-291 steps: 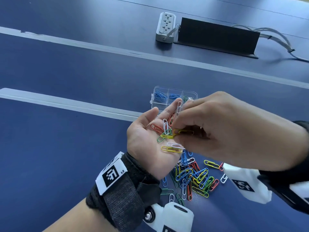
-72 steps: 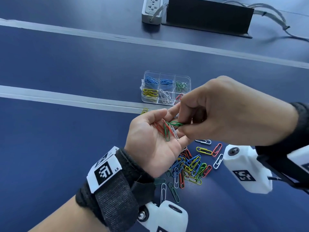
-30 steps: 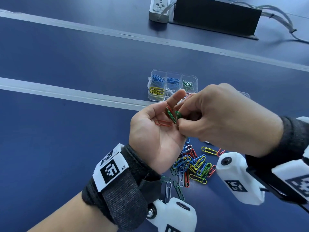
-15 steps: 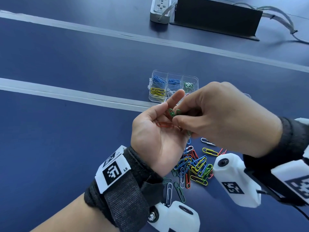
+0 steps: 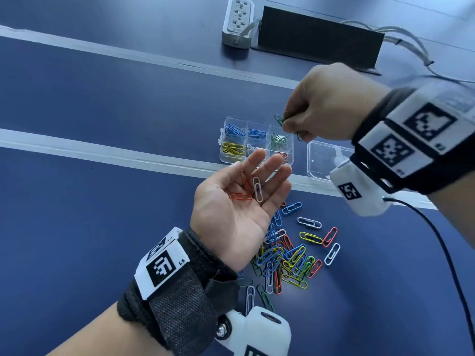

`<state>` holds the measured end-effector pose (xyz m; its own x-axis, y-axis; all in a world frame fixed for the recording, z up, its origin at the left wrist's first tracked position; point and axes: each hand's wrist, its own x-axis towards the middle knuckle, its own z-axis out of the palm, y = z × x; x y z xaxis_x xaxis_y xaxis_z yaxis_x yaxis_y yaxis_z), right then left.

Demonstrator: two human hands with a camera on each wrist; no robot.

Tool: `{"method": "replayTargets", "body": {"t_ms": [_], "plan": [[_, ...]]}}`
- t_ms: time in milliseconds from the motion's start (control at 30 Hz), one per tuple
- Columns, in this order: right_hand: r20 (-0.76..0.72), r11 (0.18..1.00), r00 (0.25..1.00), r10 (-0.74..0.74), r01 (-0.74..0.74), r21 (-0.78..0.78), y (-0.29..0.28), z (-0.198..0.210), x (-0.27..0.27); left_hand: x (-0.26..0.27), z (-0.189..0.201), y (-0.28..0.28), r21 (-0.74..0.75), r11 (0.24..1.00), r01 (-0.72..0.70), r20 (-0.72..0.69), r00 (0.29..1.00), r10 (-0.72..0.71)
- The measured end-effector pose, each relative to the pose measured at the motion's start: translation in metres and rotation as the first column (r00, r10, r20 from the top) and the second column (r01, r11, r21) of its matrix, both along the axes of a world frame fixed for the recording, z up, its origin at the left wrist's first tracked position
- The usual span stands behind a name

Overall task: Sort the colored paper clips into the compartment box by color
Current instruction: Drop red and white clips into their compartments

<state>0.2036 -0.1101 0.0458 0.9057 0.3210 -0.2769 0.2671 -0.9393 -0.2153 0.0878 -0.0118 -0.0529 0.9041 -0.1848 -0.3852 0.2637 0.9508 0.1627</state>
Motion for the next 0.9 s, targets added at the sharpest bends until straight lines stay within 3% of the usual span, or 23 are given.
{"method": "replayTargets", "body": {"t_ms": [233, 633, 767, 900], "plan": [[0.005, 0.982, 0.999, 0.053, -0.051, -0.182, 0.016, -0.009, 0.003, 0.0, 0.0, 0.001, 0.021, 1.0, 0.011, -0.006, 1.0, -0.011], [0.029, 0.999, 0.999, 0.043, -0.043, -0.011, 0.011, -0.007, 0.005, 0.0, 0.004, 0.003, 0.002, 0.999, 0.042, 0.028, 0.999, -0.042], [0.109, 0.982, 0.981, 0.158, -0.168, 0.088, 0.0, -0.003, -0.006, -0.004, 0.005, 0.005, -0.058, 0.996, 0.074, 0.05, 0.996, -0.071], [0.139, 0.906, 0.914, 0.381, -0.399, 0.141, -0.009, 0.002, -0.031, -0.006, 0.006, 0.005, -0.084, 0.992, 0.097, 0.077, 0.993, -0.09]]}}
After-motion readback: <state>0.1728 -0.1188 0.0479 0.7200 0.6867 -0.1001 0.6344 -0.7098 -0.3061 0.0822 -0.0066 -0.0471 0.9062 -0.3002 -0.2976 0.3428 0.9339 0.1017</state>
